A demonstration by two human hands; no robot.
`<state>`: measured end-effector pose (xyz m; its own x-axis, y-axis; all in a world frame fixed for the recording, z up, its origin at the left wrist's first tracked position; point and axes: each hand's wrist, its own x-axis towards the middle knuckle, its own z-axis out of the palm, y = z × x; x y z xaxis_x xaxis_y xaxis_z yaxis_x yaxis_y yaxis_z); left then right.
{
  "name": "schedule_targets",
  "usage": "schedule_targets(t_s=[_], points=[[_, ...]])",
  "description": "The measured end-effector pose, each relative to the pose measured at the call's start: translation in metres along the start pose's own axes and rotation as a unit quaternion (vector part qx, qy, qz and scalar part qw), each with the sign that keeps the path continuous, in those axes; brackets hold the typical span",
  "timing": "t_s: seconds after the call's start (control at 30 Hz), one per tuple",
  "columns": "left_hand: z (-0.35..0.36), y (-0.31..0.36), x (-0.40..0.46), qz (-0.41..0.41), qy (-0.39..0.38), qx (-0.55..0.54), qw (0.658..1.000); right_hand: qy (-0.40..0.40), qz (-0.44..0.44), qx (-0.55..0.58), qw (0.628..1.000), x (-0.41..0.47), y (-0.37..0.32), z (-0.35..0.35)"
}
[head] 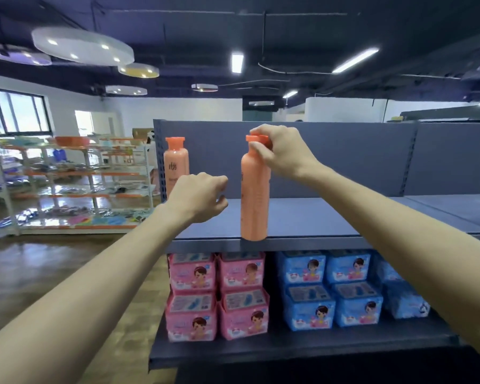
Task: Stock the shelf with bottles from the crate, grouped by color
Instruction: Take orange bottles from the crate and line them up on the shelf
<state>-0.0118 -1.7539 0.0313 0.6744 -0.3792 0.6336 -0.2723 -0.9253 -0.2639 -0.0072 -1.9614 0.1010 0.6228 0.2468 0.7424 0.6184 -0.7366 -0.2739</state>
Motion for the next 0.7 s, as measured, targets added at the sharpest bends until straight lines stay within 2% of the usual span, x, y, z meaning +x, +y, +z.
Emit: schedule_targets(t_s=[0.3, 0.53, 0.7], points=[[0.016, -0.008, 0.012, -0.033, -0.038, 0.021, 0.998, -0.021, 0.067, -0.017, 0.997, 0.028, 0.012, 0.041], [0.037, -0.013, 0.015, -0.044, -0.038, 0.007, 0.998, 0.002, 0.054, -0.030, 0.998, 0.026, 0.017, 0.055], [0.047, -0.013, 0.015, -0.043, -0.048, 0.002, 0.998, 0.012, 0.083, -0.045, 0.995, 0.015, 0.020, 0.062]])
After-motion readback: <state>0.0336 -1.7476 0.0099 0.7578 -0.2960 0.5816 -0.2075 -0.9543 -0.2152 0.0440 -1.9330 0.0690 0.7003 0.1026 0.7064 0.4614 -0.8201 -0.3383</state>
